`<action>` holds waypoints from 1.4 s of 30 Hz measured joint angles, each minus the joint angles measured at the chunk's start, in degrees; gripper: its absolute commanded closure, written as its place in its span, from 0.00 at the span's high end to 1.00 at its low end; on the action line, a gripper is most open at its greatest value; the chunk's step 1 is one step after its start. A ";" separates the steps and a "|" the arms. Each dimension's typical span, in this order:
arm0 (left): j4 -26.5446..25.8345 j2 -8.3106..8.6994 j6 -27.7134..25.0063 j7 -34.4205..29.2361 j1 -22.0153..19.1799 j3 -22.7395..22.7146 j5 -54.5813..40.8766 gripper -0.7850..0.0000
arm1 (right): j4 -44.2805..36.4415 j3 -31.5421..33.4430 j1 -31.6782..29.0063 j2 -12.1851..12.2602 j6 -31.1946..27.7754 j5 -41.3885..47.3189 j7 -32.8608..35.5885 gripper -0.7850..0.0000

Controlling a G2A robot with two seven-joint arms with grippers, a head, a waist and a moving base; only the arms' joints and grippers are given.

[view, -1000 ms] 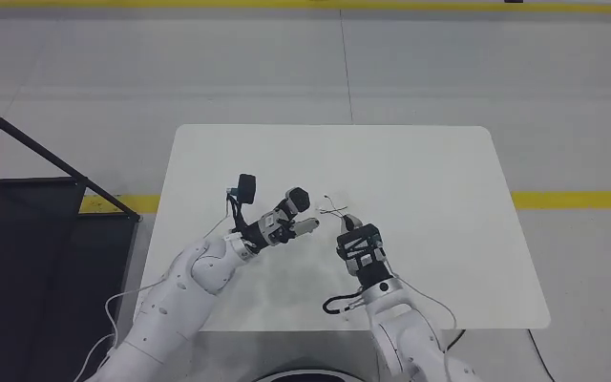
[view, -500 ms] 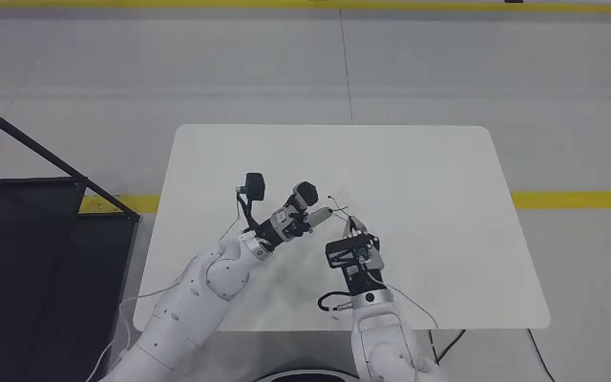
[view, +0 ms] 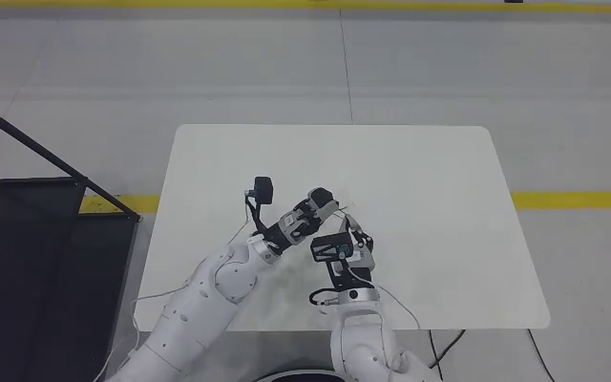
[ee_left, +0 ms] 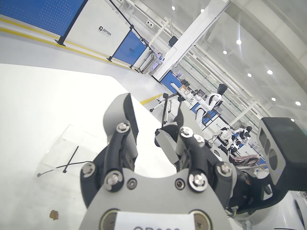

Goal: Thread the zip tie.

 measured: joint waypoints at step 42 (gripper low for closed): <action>3.68 -2.59 -0.71 -5.38 -2.15 -0.20 -6.56 0.18 | 3.87 2.12 -2.01 -8.00 -1.37 -16.69 6.50 0.00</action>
